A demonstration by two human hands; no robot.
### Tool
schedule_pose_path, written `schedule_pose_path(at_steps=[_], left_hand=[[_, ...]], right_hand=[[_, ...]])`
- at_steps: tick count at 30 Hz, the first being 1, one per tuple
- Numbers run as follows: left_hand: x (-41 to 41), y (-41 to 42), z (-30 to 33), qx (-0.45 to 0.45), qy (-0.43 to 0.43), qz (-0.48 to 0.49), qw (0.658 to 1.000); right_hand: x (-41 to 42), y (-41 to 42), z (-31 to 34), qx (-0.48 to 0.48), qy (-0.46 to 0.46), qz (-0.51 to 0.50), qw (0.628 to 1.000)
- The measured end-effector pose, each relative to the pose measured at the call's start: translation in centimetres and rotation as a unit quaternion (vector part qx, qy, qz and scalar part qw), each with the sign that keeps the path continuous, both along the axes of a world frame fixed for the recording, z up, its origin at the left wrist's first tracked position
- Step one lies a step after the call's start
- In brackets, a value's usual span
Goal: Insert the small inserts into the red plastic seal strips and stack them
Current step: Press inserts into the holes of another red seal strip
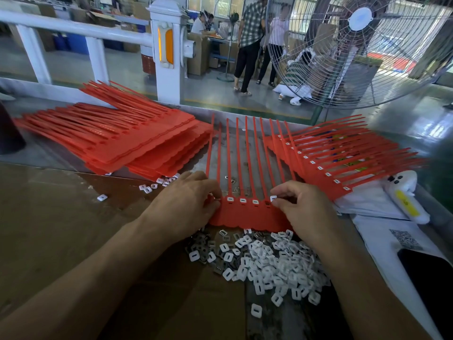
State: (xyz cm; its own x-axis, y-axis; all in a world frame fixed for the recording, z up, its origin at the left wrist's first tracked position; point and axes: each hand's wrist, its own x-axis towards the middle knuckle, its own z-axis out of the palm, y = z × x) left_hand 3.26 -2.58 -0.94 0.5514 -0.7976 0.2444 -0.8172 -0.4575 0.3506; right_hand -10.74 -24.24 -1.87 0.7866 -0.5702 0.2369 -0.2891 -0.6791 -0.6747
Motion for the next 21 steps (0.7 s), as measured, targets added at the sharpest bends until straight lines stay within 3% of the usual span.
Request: schedule_pose_path(at_steps=[21], left_hand=[[0.01,0.04,-0.04,0.0,0.0,0.002,1.0]], right_hand=[[-0.44,0.84,0.73,-0.05,0.032,0.019,0.998]])
